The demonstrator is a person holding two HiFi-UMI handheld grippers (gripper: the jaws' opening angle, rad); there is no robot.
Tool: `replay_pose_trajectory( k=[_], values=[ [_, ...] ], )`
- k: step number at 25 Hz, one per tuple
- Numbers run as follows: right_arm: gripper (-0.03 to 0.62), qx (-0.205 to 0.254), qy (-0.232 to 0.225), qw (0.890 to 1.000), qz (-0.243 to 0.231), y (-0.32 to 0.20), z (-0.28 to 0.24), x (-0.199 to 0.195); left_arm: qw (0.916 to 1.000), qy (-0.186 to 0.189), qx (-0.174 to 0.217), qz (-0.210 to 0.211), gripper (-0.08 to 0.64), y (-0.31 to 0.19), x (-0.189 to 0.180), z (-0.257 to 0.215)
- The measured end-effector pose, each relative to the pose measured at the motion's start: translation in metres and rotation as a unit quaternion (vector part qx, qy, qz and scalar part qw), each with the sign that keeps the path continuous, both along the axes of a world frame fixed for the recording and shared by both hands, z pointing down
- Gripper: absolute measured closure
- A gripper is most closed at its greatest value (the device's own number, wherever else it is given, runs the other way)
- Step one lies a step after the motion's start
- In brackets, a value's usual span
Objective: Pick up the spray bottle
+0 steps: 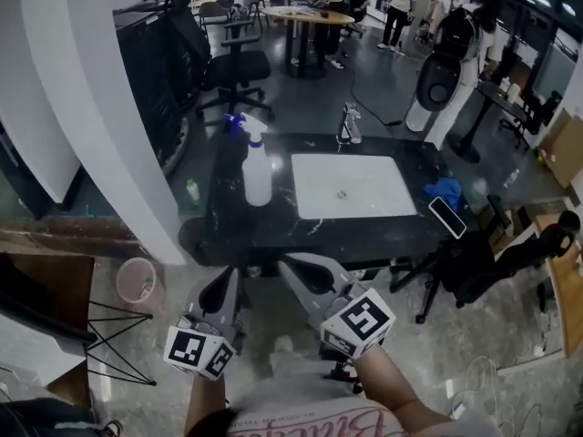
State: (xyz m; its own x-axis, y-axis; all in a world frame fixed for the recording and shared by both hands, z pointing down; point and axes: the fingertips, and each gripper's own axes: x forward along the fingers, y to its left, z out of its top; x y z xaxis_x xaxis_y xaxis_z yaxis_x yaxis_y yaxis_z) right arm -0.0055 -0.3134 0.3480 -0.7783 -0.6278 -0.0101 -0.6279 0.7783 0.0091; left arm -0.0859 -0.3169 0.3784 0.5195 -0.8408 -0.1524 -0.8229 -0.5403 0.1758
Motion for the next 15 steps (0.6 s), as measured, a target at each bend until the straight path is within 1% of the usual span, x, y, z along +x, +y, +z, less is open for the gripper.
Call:
replay_pose_trajectory(
  k=[5,9,12,15],
  values=[
    [0.589,0.016,-0.002,1.0,-0.003,-0.078,-0.013,0.0,0.9999,-0.005,0.001,-0.014,0.561,-0.057,-0.001,-0.006],
    [0.583,0.011,-0.003,1.0,0.004,-0.126,-0.013,0.001,0.9997,-0.006,-0.009,-0.021,0.561,-0.087,-0.004,-0.004],
    [0.537,0.002,0.004,1.0,0.001,-0.159,-0.008,-0.002,0.9995,-0.01,-0.01,-0.028,0.561,-0.108,-0.009,-0.005],
    [0.474,-0.012,0.009,1.0,-0.007,-0.193,0.0,-0.012,0.9994,-0.014,-0.006,-0.03,0.561,-0.127,-0.015,-0.009]
  ],
)
